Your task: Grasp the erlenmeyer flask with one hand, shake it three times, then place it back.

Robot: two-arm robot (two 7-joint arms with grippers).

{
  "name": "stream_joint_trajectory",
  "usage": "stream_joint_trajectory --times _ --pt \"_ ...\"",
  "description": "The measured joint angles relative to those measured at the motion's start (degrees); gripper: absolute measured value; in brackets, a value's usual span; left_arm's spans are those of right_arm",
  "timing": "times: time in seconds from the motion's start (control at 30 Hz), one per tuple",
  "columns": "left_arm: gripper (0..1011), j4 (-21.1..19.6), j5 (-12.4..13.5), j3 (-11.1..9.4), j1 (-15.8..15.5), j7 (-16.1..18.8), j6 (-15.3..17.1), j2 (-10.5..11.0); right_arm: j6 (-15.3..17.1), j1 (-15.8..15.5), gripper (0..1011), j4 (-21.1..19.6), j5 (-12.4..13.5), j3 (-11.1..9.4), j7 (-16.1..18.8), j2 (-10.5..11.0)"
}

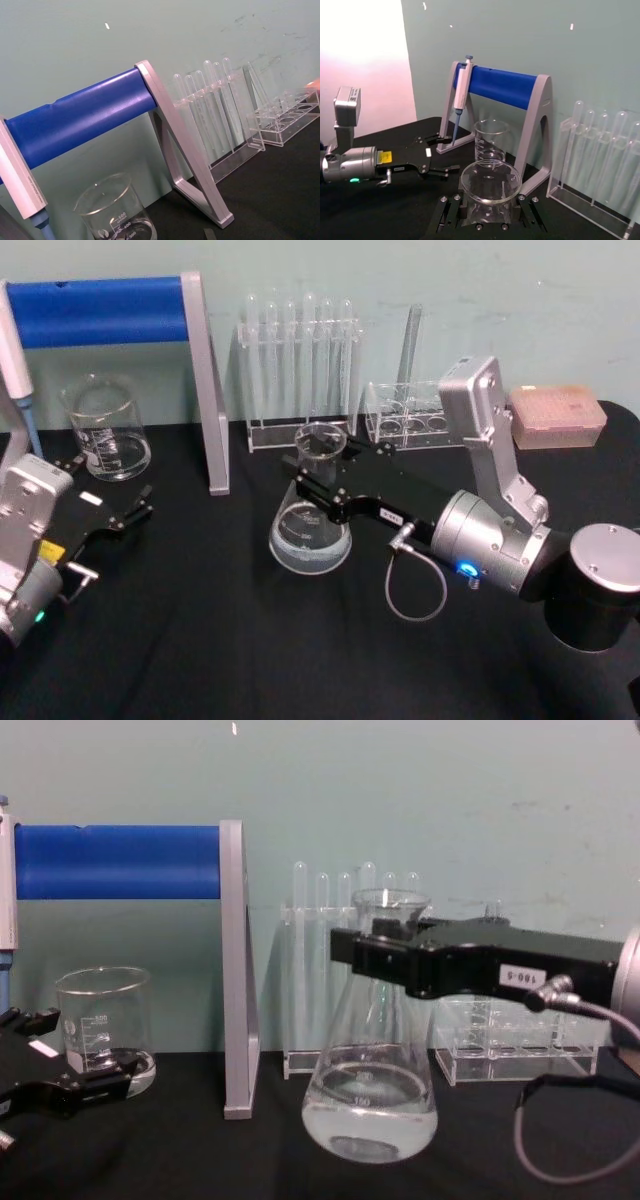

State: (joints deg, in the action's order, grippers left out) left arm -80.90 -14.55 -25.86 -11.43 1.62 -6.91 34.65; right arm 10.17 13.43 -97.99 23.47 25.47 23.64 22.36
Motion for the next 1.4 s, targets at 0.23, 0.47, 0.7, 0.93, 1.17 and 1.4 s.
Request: stream_joint_trajectory --times 0.23,0.47,0.7,0.93,1.17,1.4 --pt "1001 0.0 0.0 0.0 0.0 0.0 0.0 0.0 -1.6 0.76 450 2.39 0.06 1.29 0.71 -0.01" --pt "1001 0.0 0.0 0.0 0.0 0.0 0.0 0.0 -3.58 1.18 450 4.93 -0.48 2.55 1.46 -0.2" --pt "1001 0.0 0.0 0.0 0.0 0.0 0.0 0.0 -5.24 1.27 450 7.37 -1.11 3.44 1.94 -0.84" --pt "1001 0.0 0.0 0.0 0.0 0.0 0.0 0.0 -5.81 1.27 450 9.1 -1.33 3.93 2.37 -1.37" --pt "1001 0.0 0.0 0.0 0.0 0.0 0.0 0.0 -5.82 1.25 449 10.21 -1.53 4.2 2.54 -1.66" --pt "1001 0.0 0.0 0.0 0.0 0.0 0.0 0.0 -5.8 1.28 450 11.36 -1.81 4.42 2.59 -2.05"
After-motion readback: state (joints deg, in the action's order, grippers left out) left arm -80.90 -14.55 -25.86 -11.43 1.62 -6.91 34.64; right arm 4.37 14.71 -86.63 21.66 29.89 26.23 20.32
